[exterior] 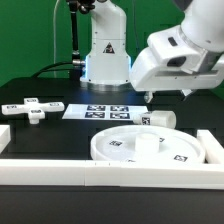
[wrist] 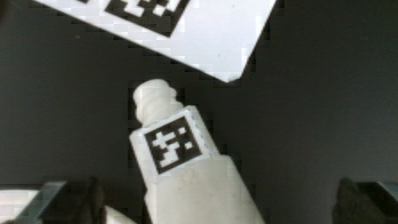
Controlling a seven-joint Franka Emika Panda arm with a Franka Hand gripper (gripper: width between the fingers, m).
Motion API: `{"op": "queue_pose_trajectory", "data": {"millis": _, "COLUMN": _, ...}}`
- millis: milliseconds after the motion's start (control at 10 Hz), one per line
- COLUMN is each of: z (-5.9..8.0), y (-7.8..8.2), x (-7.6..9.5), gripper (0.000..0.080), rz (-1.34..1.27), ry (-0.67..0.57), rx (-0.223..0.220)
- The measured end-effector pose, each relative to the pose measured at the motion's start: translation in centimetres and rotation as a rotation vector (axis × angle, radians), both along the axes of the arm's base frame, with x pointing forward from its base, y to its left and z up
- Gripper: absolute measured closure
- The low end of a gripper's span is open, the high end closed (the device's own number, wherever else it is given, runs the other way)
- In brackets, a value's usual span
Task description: Assemble round table
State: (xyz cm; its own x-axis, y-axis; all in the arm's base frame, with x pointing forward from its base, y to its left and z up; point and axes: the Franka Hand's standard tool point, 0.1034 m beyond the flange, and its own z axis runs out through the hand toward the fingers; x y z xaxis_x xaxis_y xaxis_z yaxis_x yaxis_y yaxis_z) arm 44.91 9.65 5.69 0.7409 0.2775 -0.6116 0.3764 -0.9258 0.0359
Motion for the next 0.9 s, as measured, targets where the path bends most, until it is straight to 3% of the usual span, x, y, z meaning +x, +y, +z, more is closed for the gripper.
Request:
{"op": "queue_pose_trajectory", "data": {"millis": 100, "z": -0.3, "y": -0.3, "x": -0.6, "gripper": 0.0151, "rz": -0.002, "ry": 0.073, "rx": -0.027}}
{"op": "queue_pose_trajectory", "data": {"millis": 300, "z": -1.6, "y": -0.3, "x": 0.7, "gripper": 0.0151, "rz": -0.003, "ry": 0.151, "rx": -0.044}}
{"op": "queue_pose_trajectory", "data": {"millis": 500, "z": -1.4, "y": -0.3, "x": 0.4, "gripper": 0.0151, "rz": -0.007, "ry": 0.293, "rx": -0.091}}
{"op": "queue_pose_trajectory", "data": {"millis": 900, "z": -3.1, "y": 0.1, "x": 1.1, "gripper": 0.0151, "rz": -0.004, "ry": 0.270, "rx": -0.077}}
